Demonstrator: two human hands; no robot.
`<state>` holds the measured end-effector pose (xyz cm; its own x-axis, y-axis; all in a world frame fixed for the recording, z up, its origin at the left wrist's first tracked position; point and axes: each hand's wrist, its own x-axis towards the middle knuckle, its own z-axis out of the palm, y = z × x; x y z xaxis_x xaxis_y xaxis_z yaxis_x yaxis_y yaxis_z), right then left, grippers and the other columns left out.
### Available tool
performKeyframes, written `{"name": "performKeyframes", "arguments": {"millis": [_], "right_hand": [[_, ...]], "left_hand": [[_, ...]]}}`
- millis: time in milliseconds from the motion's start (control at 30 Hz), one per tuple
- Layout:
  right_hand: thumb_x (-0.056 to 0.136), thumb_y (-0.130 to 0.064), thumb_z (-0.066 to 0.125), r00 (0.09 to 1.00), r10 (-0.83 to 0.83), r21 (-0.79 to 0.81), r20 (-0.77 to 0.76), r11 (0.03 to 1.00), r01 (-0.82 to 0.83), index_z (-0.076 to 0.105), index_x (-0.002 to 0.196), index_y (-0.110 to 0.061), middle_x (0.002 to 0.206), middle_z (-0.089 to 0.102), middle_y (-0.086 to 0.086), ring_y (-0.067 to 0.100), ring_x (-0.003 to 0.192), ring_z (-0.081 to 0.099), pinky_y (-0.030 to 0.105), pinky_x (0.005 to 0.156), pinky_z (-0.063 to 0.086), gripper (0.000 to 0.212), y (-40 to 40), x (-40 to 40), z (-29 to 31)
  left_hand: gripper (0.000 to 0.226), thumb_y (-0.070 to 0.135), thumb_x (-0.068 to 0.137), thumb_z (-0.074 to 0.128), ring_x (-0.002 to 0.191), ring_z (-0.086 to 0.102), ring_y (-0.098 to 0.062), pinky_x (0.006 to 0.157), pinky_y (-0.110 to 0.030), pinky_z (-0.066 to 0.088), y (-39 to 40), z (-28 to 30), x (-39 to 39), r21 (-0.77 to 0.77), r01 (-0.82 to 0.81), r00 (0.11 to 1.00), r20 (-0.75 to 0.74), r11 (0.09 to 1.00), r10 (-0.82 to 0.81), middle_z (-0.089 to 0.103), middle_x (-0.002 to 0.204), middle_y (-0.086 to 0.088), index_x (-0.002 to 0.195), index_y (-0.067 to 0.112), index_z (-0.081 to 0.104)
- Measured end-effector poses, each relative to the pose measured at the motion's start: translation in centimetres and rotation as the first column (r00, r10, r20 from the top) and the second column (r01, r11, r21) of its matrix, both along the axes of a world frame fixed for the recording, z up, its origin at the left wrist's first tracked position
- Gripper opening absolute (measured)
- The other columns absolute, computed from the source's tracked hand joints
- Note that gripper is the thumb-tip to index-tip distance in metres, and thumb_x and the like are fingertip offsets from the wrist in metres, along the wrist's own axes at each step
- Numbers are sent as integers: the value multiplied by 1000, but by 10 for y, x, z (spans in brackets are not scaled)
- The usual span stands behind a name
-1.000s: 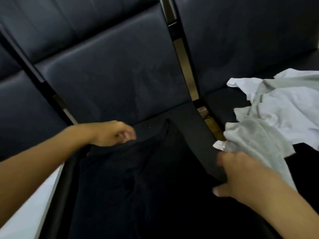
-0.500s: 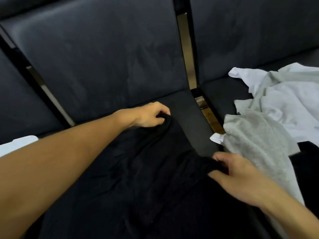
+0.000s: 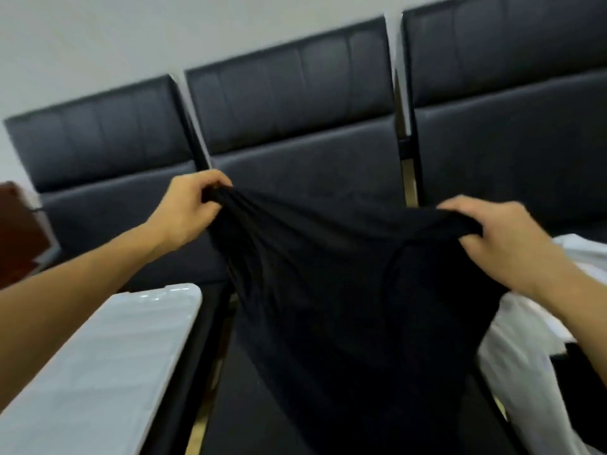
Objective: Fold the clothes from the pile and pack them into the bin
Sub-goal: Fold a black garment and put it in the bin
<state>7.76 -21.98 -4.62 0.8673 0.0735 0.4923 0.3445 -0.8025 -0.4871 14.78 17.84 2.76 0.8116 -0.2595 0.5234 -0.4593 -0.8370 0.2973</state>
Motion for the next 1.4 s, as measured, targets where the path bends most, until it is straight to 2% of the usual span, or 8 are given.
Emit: {"name": "performKeyframes", "arguments": {"millis": [200, 433, 533, 833, 867, 967, 1100, 1400], "right_hand": [[78, -1, 60, 995, 8, -478, 97, 878, 40, 63, 121, -34, 108, 70, 11, 37, 95, 64, 40, 73, 49, 55, 17, -21, 144], [78, 18, 47, 985, 148, -169, 83, 977, -132, 66, 99, -30, 96, 68, -2, 20, 92, 65, 21, 74, 48, 56, 18, -54, 198], [75, 23, 44, 974, 162, -19, 157, 987, -161, 69, 97, -26, 93, 70, -8, 13, 93, 65, 4, 76, 47, 59, 17, -71, 203], [89, 16, 55, 924, 333, 215, -188, 932, -293, 79, 83, -29, 82, 78, 1, 9, 67, 71, 18, 64, 58, 52, -25, -89, 219], [90, 15, 55, 907, 348, 233, -236, 927, -295, 79, 84, -26, 83, 78, 3, 11, 69, 72, 19, 64, 59, 48, -27, -83, 213], [89, 8, 60, 856, 378, 259, -354, 919, -298, 78, 89, -18, 90, 77, 10, 19, 77, 73, 24, 69, 60, 31, -24, -57, 182], [85, 0, 68, 755, 316, 112, -575, 944, -310, 76, 93, -10, 93, 78, 9, 20, 85, 71, 25, 76, 57, 15, -15, -8, 104], [86, 6, 45, 808, -127, -325, -575, 942, -83, 69, 115, -26, 120, 64, 15, 32, 105, 62, 32, 87, 48, 49, -4, 84, -106]], "left_hand": [[45, -14, 70, 55, 78, 65, -28, 73, -40, 55, 60, 86, -80, 266, -215, 972, 152, 940, 180, 69, 81, -3, 101, 16, 68], [46, -22, 71, 50, 81, 66, -19, 67, -19, 50, 63, 120, -139, -184, -226, 956, 145, 957, 253, 67, 78, 3, 87, 17, 69], [51, -21, 75, 48, 91, 65, -21, 75, -35, 59, 63, 130, -162, -381, -168, 975, 74, 909, 211, 67, 90, 4, 87, 22, 71], [29, -8, 80, 69, 56, 66, -8, 52, -14, 51, 80, 164, -205, -258, 10, 961, -264, 966, -80, 73, 63, -2, 66, 17, 78], [8, 9, 72, 80, 58, 67, -15, 52, -18, 53, 78, 160, -202, -260, 17, 926, -360, 965, -114, 73, 66, -7, 68, 16, 78], [64, 49, 35, 93, 71, 68, -35, 66, -34, 55, 78, 133, -176, -184, -51, 787, -612, 982, -74, 74, 83, -23, 83, 8, 78], [8, 9, 79, 75, 61, 48, -24, 50, -27, 38, 71, 45, -116, 57, -90, 689, -717, 994, 103, 60, 66, -18, 72, 12, 77], [27, 2, 80, 65, 83, 67, -27, 78, -38, 56, 54, -155, -11, 319, -127, 813, -510, 939, 283, 70, 84, -4, 75, 28, 71]]}}
